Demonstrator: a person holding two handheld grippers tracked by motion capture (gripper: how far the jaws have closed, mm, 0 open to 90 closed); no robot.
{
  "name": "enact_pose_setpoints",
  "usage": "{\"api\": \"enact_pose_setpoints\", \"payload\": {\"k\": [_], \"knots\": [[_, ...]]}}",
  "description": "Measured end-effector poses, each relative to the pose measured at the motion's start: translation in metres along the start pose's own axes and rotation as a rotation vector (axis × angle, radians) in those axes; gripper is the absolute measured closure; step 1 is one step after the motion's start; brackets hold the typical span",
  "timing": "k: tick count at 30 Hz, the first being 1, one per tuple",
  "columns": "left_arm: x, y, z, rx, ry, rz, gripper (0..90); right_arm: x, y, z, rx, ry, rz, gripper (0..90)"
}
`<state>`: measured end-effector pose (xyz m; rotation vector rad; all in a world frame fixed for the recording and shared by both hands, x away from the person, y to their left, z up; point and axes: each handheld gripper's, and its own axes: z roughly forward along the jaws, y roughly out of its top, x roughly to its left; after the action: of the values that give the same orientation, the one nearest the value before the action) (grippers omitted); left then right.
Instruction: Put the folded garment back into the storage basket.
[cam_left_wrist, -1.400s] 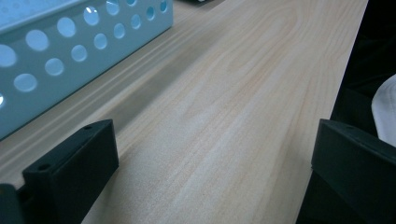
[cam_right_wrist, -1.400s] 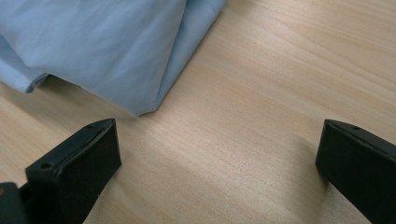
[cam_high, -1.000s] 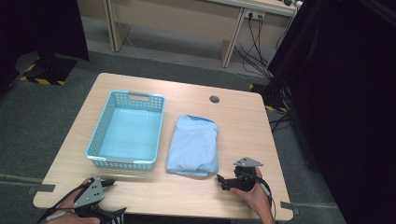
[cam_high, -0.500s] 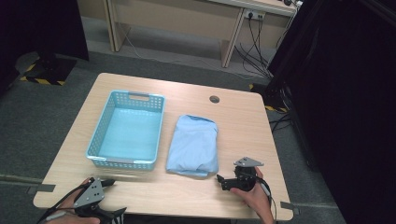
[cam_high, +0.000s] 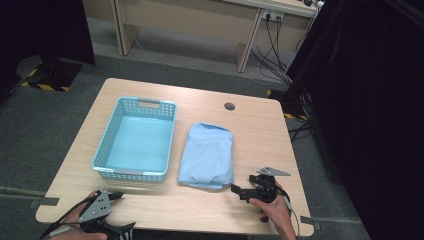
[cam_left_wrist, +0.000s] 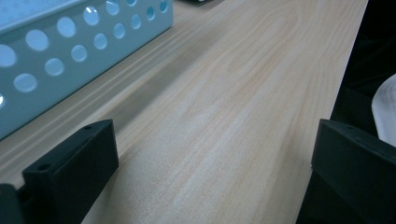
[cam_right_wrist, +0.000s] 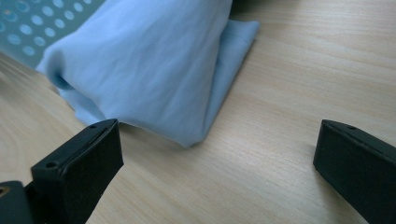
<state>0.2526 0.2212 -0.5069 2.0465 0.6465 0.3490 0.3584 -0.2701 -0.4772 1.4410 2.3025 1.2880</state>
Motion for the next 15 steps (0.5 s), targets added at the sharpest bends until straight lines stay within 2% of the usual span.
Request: {"api": "enact_pose_setpoints", "payload": {"k": [1, 2, 5, 15], "knots": [[0.0, 0.0, 0.0, 0.0, 0.0, 0.0, 0.0, 0.0, 0.0, 0.0, 0.0, 0.0, 0.0, 1.9], [0.0, 0.0, 0.0, 0.0, 0.0, 0.0, 0.0, -0.0002, 0.0003, -0.0003, -0.01, 0.033, 0.023, 1.8], [0.0, 0.0, 0.0, 0.0, 0.0, 0.0, 0.0, -0.0012, 0.0004, -0.0006, -0.021, 0.067, 0.053, 1.8], [0.0, 0.0, 0.0, 0.0, 0.0, 0.0, 0.0, -0.0021, -0.0006, 0.0026, -0.021, 0.084, 0.065, 2.3]]}}
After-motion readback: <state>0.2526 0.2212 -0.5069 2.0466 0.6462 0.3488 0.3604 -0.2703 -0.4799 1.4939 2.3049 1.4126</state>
